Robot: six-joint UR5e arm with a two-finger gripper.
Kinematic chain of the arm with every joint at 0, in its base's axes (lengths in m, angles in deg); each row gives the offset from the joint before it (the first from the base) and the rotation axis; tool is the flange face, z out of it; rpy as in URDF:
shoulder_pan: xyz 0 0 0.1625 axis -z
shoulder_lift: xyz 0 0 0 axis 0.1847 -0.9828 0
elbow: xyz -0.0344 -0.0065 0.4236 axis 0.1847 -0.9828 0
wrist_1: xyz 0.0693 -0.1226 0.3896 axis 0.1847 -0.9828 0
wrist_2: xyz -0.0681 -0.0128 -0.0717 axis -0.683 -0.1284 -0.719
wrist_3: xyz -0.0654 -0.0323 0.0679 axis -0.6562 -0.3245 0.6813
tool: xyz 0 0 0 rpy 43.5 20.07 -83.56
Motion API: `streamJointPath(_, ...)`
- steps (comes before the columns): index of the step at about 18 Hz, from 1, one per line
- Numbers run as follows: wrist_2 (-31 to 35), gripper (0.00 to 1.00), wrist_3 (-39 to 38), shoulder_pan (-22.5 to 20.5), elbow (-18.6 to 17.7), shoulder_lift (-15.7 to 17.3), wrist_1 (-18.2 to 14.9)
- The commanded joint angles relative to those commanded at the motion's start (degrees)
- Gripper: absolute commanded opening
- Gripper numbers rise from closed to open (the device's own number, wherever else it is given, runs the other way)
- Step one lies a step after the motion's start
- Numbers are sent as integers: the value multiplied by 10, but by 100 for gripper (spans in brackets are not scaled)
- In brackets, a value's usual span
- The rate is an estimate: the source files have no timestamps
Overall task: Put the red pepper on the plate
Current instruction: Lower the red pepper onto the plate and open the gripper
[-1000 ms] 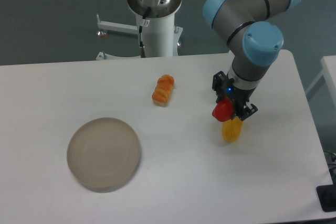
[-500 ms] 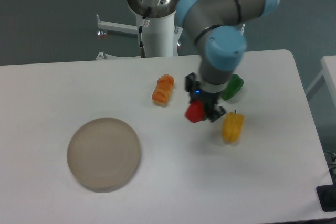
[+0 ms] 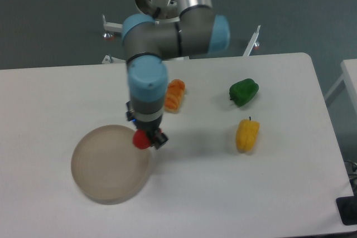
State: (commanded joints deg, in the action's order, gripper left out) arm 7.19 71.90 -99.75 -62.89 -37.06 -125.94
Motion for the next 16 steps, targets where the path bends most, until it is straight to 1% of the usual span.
streamJointPath(2,1,24,-3,11,0,-15,13)
streamJointPath(6,0,28,-3,28,-8,-27,18)
streamJointPath(7,1,32,-6,30,-9,-29,19)
streamJointPath(8,0,44,-9,31,-9,-31,21)
streamJointPath(9,0,60,-9,31,-8,-33,33)
streamJointPath(10,0,75,-10,31,-8,-33,41)
streamJointPath(11,3,100,-11,31,-9,-33,48)
streamJointPath(16,4,100,-8,31,-8,-26,48)
